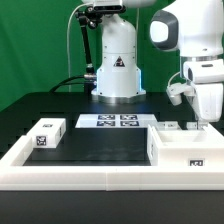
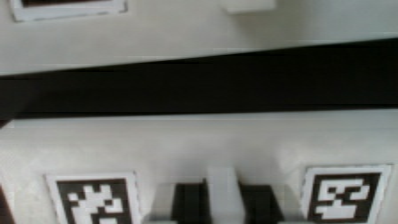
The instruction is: Assemble cabinet
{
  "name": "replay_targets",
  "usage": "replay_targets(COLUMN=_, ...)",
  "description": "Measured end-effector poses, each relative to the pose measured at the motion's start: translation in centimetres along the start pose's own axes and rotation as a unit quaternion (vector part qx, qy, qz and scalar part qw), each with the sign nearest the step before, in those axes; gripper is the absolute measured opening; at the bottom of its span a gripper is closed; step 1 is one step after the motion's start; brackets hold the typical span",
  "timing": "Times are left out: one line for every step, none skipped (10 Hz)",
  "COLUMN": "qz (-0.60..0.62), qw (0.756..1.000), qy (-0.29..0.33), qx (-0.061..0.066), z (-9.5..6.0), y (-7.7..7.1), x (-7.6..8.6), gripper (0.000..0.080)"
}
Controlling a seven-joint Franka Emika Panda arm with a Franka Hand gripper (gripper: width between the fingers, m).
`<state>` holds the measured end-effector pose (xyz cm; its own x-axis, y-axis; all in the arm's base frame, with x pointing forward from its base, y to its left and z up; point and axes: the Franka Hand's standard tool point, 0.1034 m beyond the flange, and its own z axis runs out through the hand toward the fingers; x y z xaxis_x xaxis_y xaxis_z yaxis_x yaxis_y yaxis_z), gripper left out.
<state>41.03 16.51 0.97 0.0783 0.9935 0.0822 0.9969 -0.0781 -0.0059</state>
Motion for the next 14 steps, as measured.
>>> replay_targets(qz=0.0, qw=1.0, qy=0.0, qx=0.0, z=0.0, y=0.0, x=0.0, gripper=0.0068)
replay_targets(qz=0.0, qw=1.0, qy=0.0, qx=0.0, z=0.0, y=0.0, x=0.0, gripper=0.0068)
replay_targets(qz=0.0, qw=1.0, qy=0.0, qx=0.0, z=0.0, y=0.0, x=0.0, gripper=0.0068)
replay_targets(qz=0.001, qw=1.0, qy=-0.004, qx=0.002, z=-0.3, y=0.0, x=-0.2, gripper=0.0068)
replay_targets(qz=0.002, qw=1.0, qy=-0.01, qx=0.001, z=-1.3, y=0.4, x=-0.6, gripper=0.007)
replay_targets(qz=0.001, qw=1.0, qy=-0.014, qx=-0.005, z=-2.4, y=0.8, x=-0.8, gripper=0.007)
replay_targets(qz=0.001, qw=1.0, qy=-0.017, qx=-0.008, z=-3.1, y=1.1, x=-1.1, gripper=0.007)
replay_targets(qz=-0.004, qw=1.0, qy=-0.02, qx=-0.01, z=-3.7, y=1.5, x=-1.7, gripper=0.007)
replay_targets(qz=-0.007, qw=1.0, qy=-0.021, qx=-0.013, z=-4.2, y=2.1, x=-2.6, gripper=0.007)
replay_targets(qz=-0.002, qw=1.0, qy=-0.021, qx=-0.016, z=-4.5, y=2.6, x=-3.1, gripper=0.007)
replay_targets(qz=-0.002, qw=1.0, qy=-0.021, qx=-0.013, z=-4.2, y=2.3, x=-2.9, gripper=0.007)
replay_targets(qz=-0.001, qw=1.0, qy=-0.021, qx=-0.012, z=-4.2, y=2.3, x=-2.9, gripper=0.007)
replay_targets(qz=-0.001, qw=1.0, qy=-0.021, qx=-0.012, z=-4.2, y=2.3, x=-3.0, gripper=0.007)
replay_targets(qz=-0.001, qw=1.0, qy=-0.021, qx=-0.012, z=-4.2, y=2.3, x=-3.0, gripper=0.007)
